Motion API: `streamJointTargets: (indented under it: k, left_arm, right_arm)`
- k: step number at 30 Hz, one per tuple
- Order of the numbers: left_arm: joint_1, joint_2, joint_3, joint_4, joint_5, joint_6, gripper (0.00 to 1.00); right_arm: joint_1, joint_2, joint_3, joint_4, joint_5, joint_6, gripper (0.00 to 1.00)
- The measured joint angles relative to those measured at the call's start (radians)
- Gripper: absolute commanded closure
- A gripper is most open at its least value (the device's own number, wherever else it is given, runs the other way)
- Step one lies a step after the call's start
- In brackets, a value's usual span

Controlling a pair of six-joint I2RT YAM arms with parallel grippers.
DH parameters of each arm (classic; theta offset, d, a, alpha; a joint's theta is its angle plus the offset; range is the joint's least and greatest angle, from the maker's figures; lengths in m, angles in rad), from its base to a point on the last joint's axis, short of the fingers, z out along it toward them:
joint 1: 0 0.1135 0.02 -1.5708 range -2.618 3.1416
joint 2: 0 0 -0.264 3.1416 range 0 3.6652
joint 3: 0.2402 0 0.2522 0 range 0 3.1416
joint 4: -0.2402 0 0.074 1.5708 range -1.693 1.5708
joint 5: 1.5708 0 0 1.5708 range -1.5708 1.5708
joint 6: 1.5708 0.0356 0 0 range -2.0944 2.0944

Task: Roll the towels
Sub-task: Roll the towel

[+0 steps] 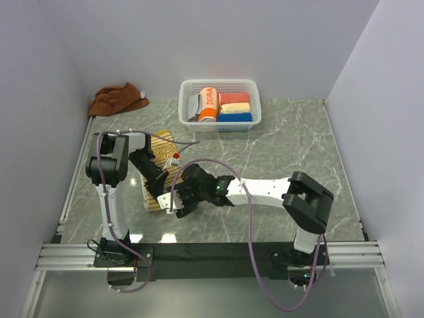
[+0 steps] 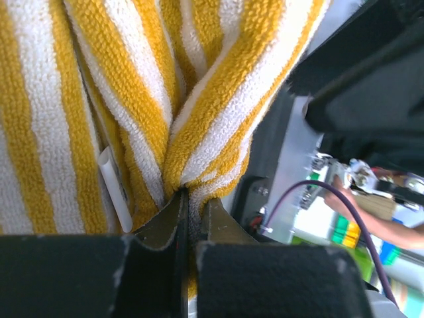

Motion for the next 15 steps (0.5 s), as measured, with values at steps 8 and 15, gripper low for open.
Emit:
streamJointTargets:
  k: [8,15]
  left_arm:
    - [-0.009,0.001,-0.023,-0.013,-0.003,0.008,0.97]
    - [-0.009,0.004,-0.017,-0.018,-0.006,0.011,0.92]
  right_arm:
    - [0.008,0.068,0.006,0.027,-0.005,-0.106,0.34]
    - [0.005,0.13,0.05,-0.013,-0.019,-0.153,0.41]
